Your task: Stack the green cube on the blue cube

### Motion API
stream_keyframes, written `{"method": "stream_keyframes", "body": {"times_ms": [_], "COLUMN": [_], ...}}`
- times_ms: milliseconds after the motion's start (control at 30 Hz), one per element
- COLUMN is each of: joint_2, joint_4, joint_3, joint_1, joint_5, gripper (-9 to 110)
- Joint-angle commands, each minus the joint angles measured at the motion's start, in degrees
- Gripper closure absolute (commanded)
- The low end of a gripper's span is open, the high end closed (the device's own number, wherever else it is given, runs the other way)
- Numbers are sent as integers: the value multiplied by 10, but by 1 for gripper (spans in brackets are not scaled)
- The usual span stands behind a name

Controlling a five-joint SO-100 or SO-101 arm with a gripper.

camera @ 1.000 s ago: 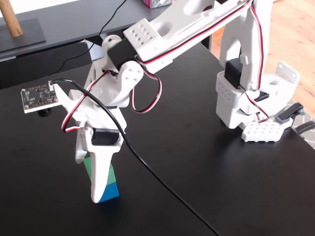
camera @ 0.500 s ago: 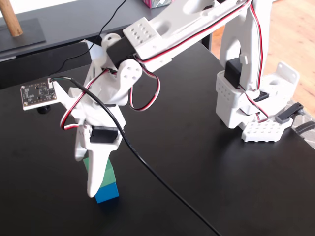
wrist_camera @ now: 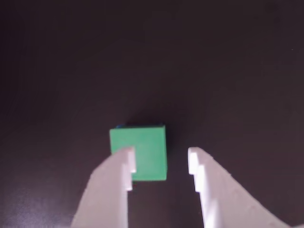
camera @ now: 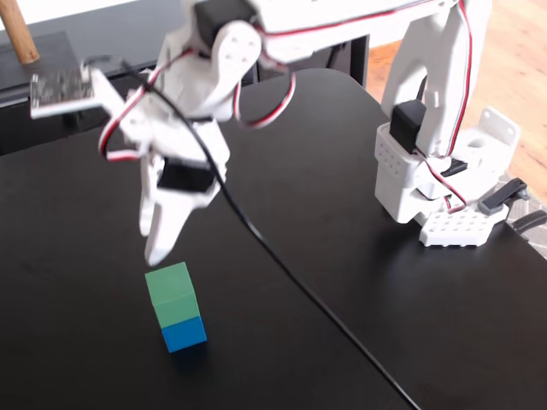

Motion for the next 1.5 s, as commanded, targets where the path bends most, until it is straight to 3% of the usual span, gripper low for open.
{"method": "stream_keyframes", "body": {"times_ms": [0,267,800,1267,1467], "joint_2": [80,215,621,878,888], "joint_4": [46,115,58,74,48], "joint_3": [-69,-29,368,629,706], "joint_1": [-4,-6,-45,-66,-71], "joint_5": [8,15,9,7,8], "gripper": [94,101,101,101,101]}}
